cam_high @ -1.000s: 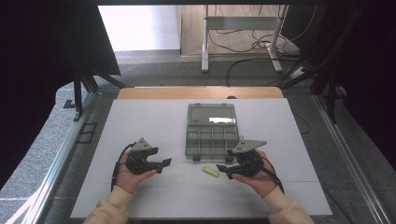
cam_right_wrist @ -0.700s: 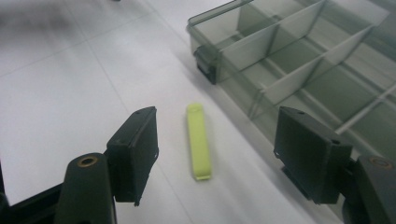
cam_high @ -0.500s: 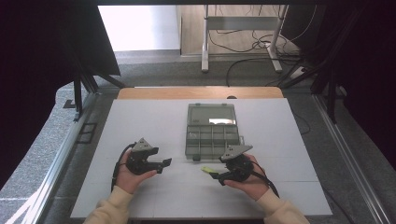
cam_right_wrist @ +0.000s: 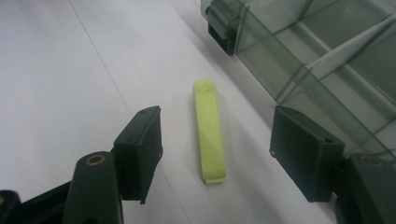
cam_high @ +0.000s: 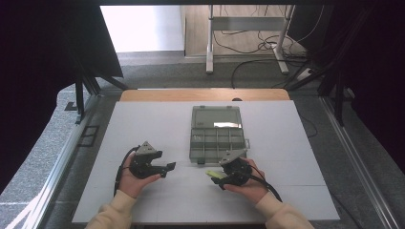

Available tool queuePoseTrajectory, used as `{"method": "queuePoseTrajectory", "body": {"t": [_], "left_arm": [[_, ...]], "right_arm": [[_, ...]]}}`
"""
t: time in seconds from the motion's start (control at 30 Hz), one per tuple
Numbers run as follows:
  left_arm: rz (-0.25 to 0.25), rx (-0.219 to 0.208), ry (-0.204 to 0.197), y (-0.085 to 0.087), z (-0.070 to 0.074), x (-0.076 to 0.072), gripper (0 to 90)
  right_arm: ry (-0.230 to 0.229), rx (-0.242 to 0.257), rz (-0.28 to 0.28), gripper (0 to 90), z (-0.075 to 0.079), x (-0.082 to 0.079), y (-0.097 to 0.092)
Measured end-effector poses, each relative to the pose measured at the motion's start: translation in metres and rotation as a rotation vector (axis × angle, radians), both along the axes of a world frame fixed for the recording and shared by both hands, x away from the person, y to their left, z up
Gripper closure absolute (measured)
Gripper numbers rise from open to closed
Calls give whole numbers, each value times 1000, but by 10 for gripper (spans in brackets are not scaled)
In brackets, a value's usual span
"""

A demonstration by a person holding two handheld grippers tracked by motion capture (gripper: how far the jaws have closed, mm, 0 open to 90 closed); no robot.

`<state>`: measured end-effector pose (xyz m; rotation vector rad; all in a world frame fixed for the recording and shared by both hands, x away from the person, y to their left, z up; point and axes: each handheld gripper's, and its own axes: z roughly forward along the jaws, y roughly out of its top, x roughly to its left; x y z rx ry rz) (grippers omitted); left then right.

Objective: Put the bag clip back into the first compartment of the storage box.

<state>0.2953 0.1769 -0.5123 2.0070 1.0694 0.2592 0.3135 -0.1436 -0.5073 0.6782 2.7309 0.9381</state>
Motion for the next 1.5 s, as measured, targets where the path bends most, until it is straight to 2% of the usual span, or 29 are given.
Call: {"method": "queuePoseTrajectory", "body": {"t": [0.5, 0.67, 0.77, 0.87, 0.93, 1.17, 1.23, 1.4, 1.5], "left_arm": [[-8, 5, 1, 0, -1, 1, 253], [-8, 5, 3, -1, -1, 0, 252], [-11, 6, 4, -2, -1, 0, 252], [-11, 6, 4, -2, -1, 0, 252], [-12, 7, 5, -2, -1, 0, 252], [-15, 8, 6, -2, -1, 0, 252], [-15, 8, 6, -2, -1, 0, 253], [-16, 10, 6, -3, -2, 0, 253], [-16, 10, 6, -2, -2, 0, 253]], "right_arm": [[3, -69, -2, 393, -11, 2, 12], [12, -57, -3, 428, -12, 1, 13], [14, -59, 6, 518, -11, 0, 13], [23, -65, 26, 696, -9, -1, 15], [27, -68, 32, 777, -9, -1, 15], [30, -61, 37, 784, -8, -1, 14], [32, -46, 27, 785, -5, -2, 14], [-8, -1, 26, 786, 6, -2, 11], [-10, 17, 18, 786, 11, -2, 10]]}}
